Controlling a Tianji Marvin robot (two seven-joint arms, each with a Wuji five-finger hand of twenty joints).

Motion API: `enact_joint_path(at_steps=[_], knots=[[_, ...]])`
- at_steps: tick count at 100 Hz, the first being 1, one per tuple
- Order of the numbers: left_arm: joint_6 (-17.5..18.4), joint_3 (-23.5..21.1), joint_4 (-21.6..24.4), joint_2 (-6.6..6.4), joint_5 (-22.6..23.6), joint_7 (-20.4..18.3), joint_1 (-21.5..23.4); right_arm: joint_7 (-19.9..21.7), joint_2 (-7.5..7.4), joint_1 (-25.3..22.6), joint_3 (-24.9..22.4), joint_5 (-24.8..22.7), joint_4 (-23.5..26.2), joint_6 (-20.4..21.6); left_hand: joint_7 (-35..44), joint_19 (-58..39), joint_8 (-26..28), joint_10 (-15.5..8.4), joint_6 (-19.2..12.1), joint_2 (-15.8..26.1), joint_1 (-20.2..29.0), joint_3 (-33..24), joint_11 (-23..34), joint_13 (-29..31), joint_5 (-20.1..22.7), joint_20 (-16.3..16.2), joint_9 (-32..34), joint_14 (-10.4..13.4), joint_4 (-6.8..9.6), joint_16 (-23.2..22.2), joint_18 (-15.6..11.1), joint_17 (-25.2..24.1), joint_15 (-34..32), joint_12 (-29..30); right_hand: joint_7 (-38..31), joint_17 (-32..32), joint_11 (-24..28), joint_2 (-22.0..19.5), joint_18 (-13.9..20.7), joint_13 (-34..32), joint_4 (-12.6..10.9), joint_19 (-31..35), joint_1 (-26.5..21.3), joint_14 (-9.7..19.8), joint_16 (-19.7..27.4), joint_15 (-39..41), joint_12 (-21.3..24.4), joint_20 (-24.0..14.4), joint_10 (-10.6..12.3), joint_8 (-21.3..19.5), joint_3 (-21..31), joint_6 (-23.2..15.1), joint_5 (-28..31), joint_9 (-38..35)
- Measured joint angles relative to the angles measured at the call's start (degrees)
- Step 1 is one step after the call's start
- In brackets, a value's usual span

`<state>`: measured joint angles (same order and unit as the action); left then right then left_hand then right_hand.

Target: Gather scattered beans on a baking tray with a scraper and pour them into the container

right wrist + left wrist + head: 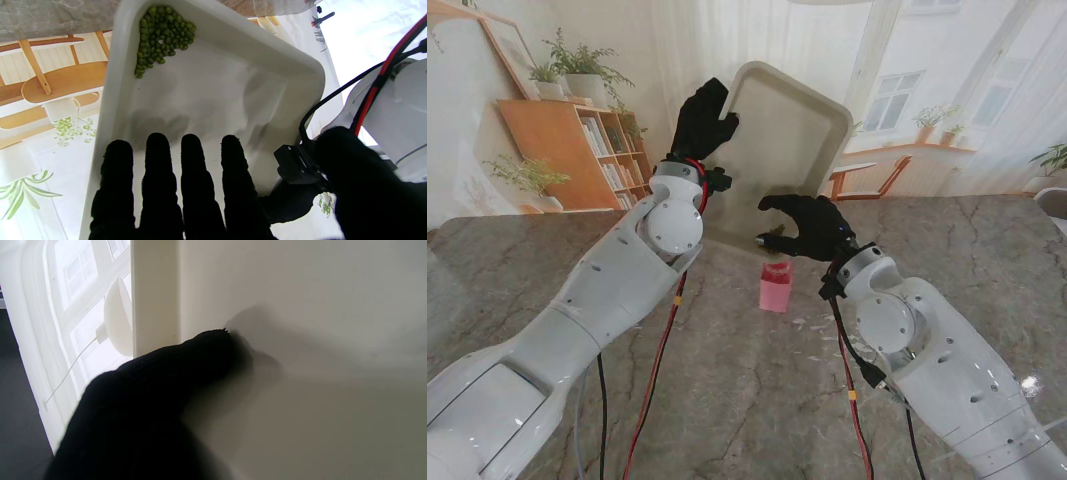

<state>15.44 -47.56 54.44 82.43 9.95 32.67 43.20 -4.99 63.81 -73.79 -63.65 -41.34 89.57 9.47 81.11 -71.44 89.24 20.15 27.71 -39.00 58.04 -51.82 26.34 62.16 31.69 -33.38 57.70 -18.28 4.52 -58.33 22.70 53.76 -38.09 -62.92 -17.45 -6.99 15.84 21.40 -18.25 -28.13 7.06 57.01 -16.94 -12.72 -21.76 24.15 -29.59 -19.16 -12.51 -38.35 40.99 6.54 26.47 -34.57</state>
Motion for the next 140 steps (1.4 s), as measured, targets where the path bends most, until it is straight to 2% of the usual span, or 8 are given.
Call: enact_joint_path(at_steps=[59, 83, 140], knots=[[0.5, 0.0, 0.4, -0.04, 0.7, 0.7, 0.2, 0.6, 0.06, 0.9, 0.7, 1.3, -0.6, -1.2, 0.0, 0.0, 0.0, -0.4, -0.3, 0.0, 0.0, 0.0, 0.0, 0.0, -0.1, -0.6, -0.1, 0.4, 0.00, -0.5, -0.1, 0.0, 0.4, -0.1, 0.0, 0.0, 0.0, 0.0, 0.0, 0.0, 0.0, 0.0, -0.5, 0.0, 0.0, -0.3, 0.0, 0.0, 0.0, 0.0, 0.0, 0.0, 0.0, 0.0], [0.4, 0.0, 2.2, -0.33, 1.4, 0.9, 0.9, -0.1, 0.16, 0.9, 1.0, 1.5, -0.7, -1.2, 0.0, 0.0, 0.0, -0.4, -0.3, 0.0, 0.0, 0.0, 0.0, 0.0, -0.1, -0.7, -0.1, 0.5, 0.00, -0.5, -0.2, 0.0, 0.4, -0.1, 0.0, 0.0, 0.0, 0.0, 0.0, 0.0, 0.0, 0.0, -0.5, 0.0, 0.0, -0.3, 0.0, -0.1, 0.0, 0.0, 0.0, 0.0, 0.0, 0.0], [1.7, 0.2, 2.7, -0.77, 2.8, 0.7, 1.3, -0.5, 0.33, 0.6, 1.1, 2.2, -0.9, -1.2, 0.0, 0.5, 0.0, -0.5, -0.4, 0.1, 0.0, 0.0, 0.0, 0.0, -0.5, -1.4, -0.5, 0.7, 0.00, -0.6, -0.2, 0.0, 1.1, -0.1, 0.0, -0.1, 0.0, 0.0, 0.0, 0.0, 0.0, 0.0, -0.5, 0.0, 0.0, -0.3, 0.0, -0.2, 0.0, 0.0, 0.0, 0.0, 0.0, 0.0]])
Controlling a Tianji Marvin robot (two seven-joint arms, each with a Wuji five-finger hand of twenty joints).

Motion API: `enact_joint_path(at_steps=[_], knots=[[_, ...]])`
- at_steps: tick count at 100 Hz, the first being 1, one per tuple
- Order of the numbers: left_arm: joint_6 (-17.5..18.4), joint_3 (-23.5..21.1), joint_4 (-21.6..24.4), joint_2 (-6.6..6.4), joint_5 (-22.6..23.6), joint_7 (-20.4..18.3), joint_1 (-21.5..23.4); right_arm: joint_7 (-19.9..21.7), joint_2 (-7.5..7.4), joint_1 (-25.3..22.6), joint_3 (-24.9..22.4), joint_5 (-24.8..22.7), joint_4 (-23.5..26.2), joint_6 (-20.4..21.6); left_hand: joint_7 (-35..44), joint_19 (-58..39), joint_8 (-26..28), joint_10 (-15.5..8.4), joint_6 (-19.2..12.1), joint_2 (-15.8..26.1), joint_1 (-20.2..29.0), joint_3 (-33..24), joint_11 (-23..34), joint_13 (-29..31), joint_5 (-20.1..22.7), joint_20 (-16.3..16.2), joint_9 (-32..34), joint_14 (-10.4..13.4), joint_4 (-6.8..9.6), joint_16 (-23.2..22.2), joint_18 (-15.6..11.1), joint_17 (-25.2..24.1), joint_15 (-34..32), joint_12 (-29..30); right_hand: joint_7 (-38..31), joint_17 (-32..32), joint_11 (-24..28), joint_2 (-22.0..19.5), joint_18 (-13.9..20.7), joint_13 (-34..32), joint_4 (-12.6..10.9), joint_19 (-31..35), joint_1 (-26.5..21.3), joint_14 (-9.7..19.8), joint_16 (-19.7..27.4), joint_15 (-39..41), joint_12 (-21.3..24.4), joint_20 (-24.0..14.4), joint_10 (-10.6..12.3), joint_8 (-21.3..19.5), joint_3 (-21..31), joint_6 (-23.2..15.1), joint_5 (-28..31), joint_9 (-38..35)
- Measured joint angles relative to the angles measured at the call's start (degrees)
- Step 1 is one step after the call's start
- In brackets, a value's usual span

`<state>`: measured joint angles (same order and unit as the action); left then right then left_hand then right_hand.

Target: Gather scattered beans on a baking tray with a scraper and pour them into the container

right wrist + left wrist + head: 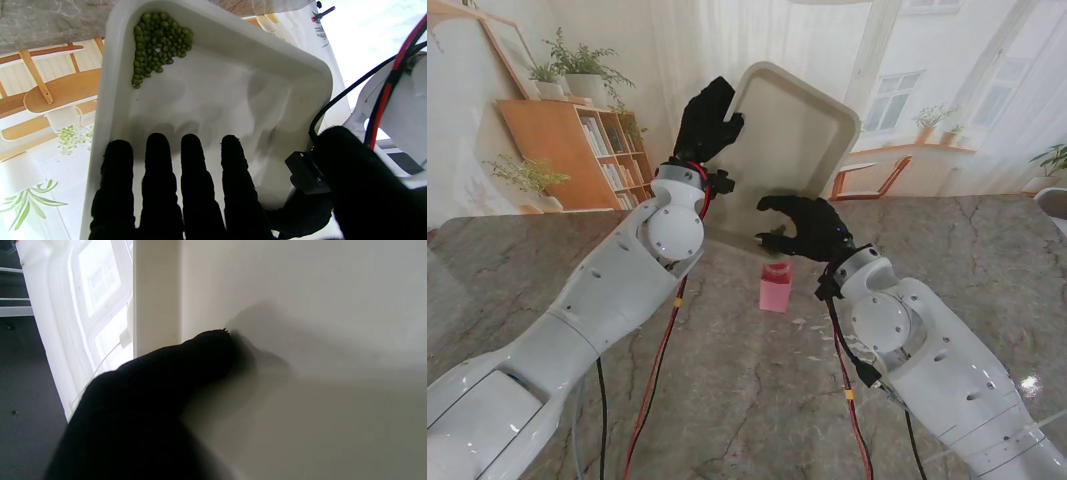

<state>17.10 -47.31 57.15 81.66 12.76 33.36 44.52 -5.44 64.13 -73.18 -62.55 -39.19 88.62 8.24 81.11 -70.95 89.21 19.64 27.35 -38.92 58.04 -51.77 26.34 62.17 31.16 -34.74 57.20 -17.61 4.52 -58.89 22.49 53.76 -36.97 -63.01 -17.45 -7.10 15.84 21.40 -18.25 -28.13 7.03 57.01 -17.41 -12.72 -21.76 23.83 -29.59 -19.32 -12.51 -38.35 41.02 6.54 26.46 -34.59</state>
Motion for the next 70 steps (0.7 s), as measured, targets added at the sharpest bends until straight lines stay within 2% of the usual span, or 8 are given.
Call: enact_joint_path(at_steps=[70], knots=[[1.3, 0.3, 1.2, -0.24, 2.2, 1.0, 0.7, 0.0, 0.11, -0.5, 0.0, 0.7, 0.1, -0.5, 0.0, 0.2, 0.0, 0.0, 0.0, 0.0, 0.0, 0.0, 0.0, 0.0, 0.0, -0.1, 0.0, 0.0, 0.00, 0.0, 0.0, 0.0, 0.0, 0.0, 0.0, 0.0, 0.0, 0.0, 0.3, 0.0, 0.0, 0.0, 0.0, 0.0, 0.0, 0.0, 0.0, -0.3, 0.0, 0.0, 0.0, 0.0, 0.0, 0.0]])
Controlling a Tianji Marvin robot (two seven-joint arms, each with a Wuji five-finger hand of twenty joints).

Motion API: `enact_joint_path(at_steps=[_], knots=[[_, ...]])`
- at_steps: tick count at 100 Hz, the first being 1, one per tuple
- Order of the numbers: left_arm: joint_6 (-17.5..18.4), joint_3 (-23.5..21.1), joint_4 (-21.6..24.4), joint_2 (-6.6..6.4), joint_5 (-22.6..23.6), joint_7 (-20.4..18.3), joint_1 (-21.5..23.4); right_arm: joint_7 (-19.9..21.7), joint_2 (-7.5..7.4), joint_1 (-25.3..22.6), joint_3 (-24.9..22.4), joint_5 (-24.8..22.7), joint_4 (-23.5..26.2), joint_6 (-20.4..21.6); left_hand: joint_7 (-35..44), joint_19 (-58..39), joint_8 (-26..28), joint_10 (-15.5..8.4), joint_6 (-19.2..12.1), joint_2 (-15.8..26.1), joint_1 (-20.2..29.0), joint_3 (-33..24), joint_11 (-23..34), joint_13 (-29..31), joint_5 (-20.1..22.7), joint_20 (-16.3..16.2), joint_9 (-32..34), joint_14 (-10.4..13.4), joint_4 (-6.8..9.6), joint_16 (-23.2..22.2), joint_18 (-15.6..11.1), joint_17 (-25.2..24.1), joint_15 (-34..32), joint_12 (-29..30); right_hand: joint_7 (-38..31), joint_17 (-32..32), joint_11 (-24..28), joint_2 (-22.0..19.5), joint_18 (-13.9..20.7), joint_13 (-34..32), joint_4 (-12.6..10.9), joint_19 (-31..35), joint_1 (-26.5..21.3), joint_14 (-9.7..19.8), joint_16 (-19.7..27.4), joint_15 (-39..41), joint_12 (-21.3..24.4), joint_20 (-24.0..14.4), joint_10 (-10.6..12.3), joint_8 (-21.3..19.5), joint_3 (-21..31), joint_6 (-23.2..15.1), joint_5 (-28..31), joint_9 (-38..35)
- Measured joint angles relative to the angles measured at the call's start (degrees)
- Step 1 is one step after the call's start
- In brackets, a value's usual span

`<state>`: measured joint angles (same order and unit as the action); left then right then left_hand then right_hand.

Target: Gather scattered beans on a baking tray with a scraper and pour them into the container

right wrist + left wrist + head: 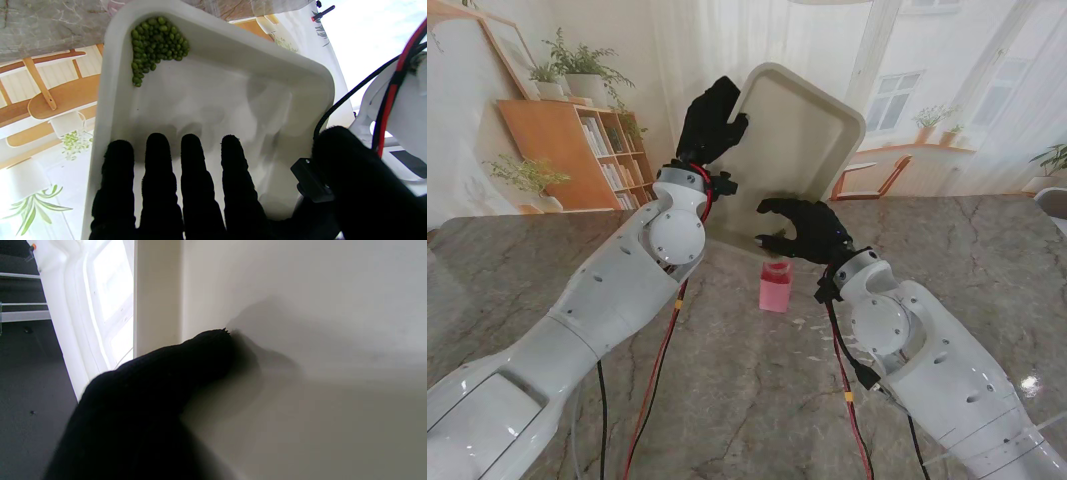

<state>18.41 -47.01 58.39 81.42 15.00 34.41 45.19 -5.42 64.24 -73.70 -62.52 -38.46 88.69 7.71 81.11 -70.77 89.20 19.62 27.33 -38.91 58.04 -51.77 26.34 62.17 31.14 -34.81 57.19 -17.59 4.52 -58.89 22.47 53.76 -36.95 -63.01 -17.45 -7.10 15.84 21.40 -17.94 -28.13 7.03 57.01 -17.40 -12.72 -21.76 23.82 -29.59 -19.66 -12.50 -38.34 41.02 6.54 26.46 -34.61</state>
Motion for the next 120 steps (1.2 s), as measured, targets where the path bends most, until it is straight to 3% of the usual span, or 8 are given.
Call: enact_joint_path(at_steps=[120], knots=[[1.2, 0.4, 0.3, -0.37, 2.4, 0.5, 0.0, -1.0, 0.16, -0.5, 0.1, 0.3, -0.2, 0.2, 0.0, 0.6, 0.0, -0.1, 0.0, 0.6, 0.0, 0.6, 0.0, 0.0, 0.0, -0.7, 0.0, 0.1, 0.00, 0.0, -0.1, 0.0, 0.0, 0.0, 0.0, 0.0, 0.0, 0.0, 0.2, 0.0, 0.0, 0.0, 0.0, 0.0, 0.0, 0.0, 0.0, 0.0, 0.0, 0.0, 0.0, 0.0, 0.0, 0.0]])
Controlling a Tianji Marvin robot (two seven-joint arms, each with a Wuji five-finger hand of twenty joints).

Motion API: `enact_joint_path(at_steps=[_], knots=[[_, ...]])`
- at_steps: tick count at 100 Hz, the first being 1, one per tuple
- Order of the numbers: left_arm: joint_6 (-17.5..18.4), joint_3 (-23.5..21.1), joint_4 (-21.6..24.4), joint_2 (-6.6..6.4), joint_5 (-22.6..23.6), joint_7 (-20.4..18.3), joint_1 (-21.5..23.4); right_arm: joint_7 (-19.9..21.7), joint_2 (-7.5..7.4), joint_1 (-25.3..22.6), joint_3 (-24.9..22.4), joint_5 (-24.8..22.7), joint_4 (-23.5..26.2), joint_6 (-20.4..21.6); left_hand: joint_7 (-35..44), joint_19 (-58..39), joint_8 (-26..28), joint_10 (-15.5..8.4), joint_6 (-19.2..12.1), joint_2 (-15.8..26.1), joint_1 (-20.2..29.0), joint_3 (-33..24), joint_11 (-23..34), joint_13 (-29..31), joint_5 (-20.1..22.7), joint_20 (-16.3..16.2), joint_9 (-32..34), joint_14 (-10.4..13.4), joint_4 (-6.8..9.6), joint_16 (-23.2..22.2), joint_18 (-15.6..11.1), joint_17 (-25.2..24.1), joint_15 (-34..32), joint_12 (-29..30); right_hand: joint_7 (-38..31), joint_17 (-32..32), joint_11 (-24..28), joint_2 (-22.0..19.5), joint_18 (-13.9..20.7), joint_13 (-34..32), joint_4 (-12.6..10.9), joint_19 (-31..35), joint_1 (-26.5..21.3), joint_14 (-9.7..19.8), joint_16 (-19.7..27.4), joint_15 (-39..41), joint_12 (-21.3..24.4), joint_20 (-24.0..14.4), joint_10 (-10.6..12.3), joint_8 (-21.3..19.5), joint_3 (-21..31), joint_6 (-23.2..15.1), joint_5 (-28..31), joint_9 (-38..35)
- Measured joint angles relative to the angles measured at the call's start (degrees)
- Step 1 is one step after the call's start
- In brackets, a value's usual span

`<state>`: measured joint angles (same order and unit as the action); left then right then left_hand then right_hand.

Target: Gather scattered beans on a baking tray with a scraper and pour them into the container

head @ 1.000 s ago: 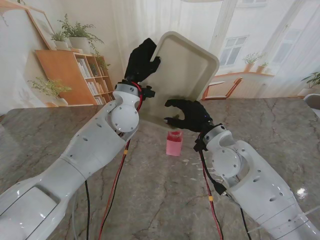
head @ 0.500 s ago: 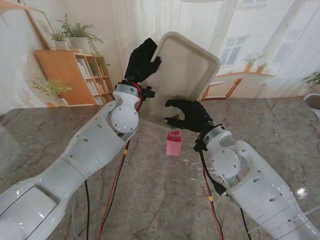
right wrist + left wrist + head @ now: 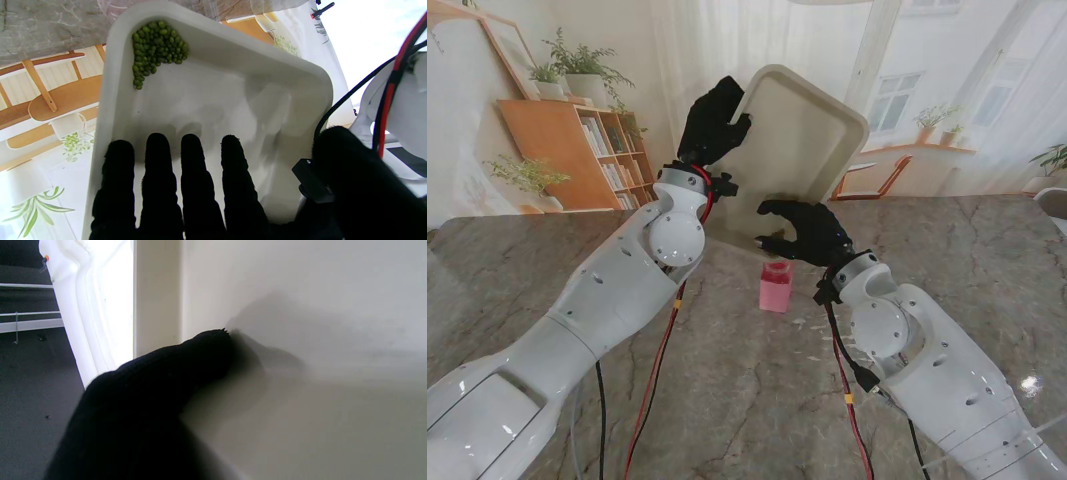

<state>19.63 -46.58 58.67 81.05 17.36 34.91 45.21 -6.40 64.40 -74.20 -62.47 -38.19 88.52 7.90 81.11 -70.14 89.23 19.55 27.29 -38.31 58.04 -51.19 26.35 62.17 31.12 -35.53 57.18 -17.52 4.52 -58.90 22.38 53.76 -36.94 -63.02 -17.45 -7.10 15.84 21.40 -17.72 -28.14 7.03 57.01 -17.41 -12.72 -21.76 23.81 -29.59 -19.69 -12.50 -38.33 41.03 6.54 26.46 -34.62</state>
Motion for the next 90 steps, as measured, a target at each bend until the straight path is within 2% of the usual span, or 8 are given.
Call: enact_joint_path(at_steps=[90], knots=[[0.0, 0.3, 2.8, -0.67, 2.3, 0.9, 1.4, -0.6, 0.09, -1.1, -0.3, 0.0, 0.2, 0.4, 0.0, 0.2, 0.0, -0.1, -0.1, 0.0, 0.0, 0.0, 0.0, 0.0, 0.0, -0.6, 0.0, 0.1, 0.00, 0.0, 0.0, 0.0, 0.2, 0.0, 0.0, 0.0, 0.0, 0.0, 0.7, 0.0, 0.0, 0.2, 0.0, 0.0, 0.0, 0.0, 0.0, 0.0, 0.0, 0.0, 0.0, 0.0, 0.0, 0.0]])
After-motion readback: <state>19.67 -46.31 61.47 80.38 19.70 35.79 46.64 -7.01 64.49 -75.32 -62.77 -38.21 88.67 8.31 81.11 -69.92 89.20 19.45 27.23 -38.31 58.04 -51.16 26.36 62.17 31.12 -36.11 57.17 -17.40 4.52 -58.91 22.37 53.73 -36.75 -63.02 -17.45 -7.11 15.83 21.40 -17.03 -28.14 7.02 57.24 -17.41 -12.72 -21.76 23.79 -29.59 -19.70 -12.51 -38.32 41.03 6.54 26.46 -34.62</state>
